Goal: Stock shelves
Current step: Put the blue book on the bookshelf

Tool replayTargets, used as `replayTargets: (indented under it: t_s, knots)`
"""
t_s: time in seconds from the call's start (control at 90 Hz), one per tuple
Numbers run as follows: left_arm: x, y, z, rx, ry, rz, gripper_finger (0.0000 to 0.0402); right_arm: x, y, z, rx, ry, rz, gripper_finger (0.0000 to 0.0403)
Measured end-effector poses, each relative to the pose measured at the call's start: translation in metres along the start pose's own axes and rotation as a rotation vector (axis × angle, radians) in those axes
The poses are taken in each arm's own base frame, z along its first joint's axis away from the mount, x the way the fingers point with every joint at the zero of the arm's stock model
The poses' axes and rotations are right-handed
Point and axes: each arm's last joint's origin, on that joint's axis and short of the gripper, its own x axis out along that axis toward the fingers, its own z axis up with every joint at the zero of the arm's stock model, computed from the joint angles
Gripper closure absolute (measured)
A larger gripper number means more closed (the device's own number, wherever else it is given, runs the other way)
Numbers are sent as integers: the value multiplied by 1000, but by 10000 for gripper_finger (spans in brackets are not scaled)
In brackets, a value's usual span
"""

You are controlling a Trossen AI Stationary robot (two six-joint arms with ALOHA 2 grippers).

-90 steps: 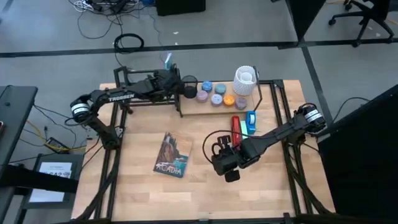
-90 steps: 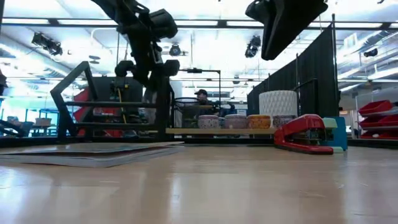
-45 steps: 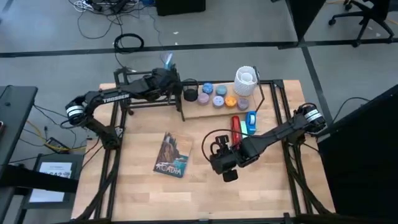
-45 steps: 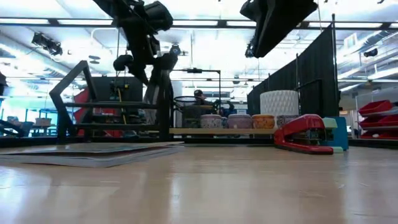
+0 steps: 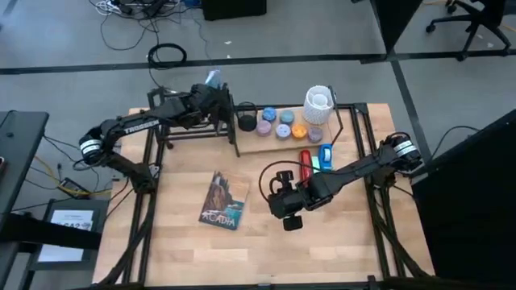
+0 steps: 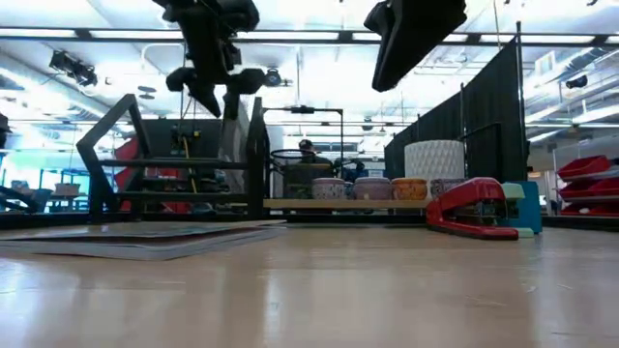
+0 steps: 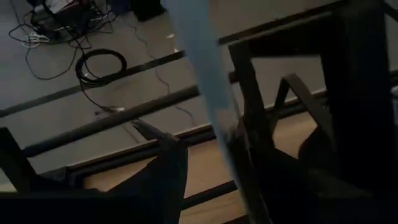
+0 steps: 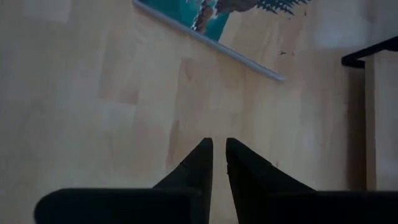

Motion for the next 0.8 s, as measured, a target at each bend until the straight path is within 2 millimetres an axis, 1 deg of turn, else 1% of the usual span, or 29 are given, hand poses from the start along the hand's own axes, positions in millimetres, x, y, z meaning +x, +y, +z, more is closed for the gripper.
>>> replayTargets:
  t_s: [0.089, 0.244, 0.3, 0.389, 0.422, 0.511, 0.544, 0.678, 0.8]
  knots:
    - [0, 0, 0, 12, 12, -22, 244, 0, 0, 1, 0, -10, 2, 383]
    - [8, -4, -5, 2, 27, -82, 245, 0, 0, 1, 0, -13, 2, 383]
    - [9, -4, -5, -2, 23, -85, 252, 0, 0, 1, 0, -13, 2, 383]
    - [8, -5, -3, -17, -2, -84, 286, 0, 1, 1, 6, -13, 2, 383]
    - [7, -5, -1, -18, -10, -74, 306, 0, 1, 1, 9, -13, 2, 383]
    - [3, -5, 5, -15, -44, -59, 373, 0, 1, 1, 12, -13, 2, 383]
    - [1, -6, 8, -19, -67, -63, 386, 0, 1, 1, 12, -13, 2, 383]
    - [-6, -14, 13, -33, -154, -65, 396, 0, 0, 1, 14, -13, 2, 383]
    - [-5, -24, 10, -36, -172, -55, 398, 0, 0, 2, 15, -15, 2, 383]
